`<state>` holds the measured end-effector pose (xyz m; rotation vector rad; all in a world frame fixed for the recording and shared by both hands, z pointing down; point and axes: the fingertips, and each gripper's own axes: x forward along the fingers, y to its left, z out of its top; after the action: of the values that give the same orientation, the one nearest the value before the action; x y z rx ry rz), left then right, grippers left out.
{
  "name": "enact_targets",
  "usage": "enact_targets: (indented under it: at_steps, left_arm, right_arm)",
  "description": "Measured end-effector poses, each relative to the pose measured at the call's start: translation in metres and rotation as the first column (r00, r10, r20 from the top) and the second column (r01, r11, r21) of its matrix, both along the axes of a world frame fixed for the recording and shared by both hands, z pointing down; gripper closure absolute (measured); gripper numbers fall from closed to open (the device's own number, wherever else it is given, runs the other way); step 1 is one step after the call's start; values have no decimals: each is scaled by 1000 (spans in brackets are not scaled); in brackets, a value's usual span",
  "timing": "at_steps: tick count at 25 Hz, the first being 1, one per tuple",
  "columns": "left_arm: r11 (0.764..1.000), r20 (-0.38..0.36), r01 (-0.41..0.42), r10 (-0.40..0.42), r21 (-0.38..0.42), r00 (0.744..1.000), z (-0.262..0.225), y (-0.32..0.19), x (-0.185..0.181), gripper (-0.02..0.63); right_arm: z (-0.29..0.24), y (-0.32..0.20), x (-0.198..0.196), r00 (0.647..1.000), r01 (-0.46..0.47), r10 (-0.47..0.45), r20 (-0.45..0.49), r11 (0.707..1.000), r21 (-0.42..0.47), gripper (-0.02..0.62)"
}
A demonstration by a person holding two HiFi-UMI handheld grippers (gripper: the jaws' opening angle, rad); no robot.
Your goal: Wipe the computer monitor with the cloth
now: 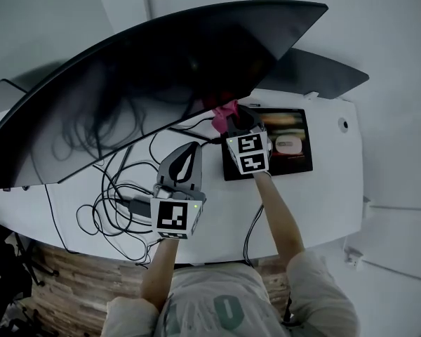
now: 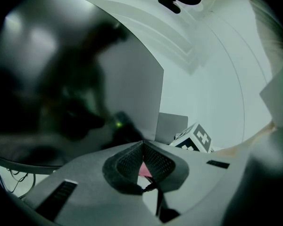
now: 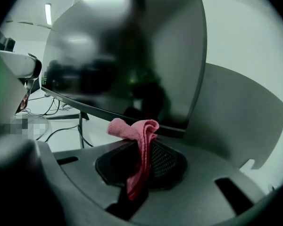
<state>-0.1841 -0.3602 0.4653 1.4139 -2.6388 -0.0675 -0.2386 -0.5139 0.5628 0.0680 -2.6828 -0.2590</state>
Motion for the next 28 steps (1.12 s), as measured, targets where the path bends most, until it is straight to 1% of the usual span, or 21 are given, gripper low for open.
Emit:
enact_targets:
  at_steps: [5, 11, 14, 20, 22, 24, 26, 28]
  left_arm:
    - [1000, 15, -16, 16, 7, 1000, -7, -19, -3, 592]
    - [999, 26, -42, 42, 4, 999, -10, -38, -3, 592]
    - [998, 40, -55, 55, 0, 998, -15, -45, -5, 592]
    - [998, 45, -59, 59, -1, 997, -17, -55, -11, 592]
    - [997, 46, -72, 72, -1, 996, -18, -60, -10, 592]
    - [996, 51, -91, 90, 3, 995, -21, -64, -6, 592]
    - [995, 57, -103, 103, 4, 993, -24, -67, -2, 592]
    - [994, 60, -111, 110, 5, 992, -27, -69, 2, 592]
  right_arm:
    - [0, -36, 6, 998, -57, 57, -10, 998, 21, 545]
    - [1, -59, 7, 997, -74, 74, 2, 997, 27, 543]
    - [2, -65, 7, 997, -83, 83, 4, 996, 23, 545]
    - [3, -61, 10, 998, -62, 62, 0, 998, 34, 545]
    - [9, -71, 19, 995, -97, 98, -27, 995, 40, 545]
    - [12, -91, 33, 983, -176, 177, -38, 984, 30, 545]
    - [1, -111, 41, 968, -249, 249, -3, 968, -5, 545]
    - [-15, -122, 45, 957, -284, 287, 45, 957, -59, 545]
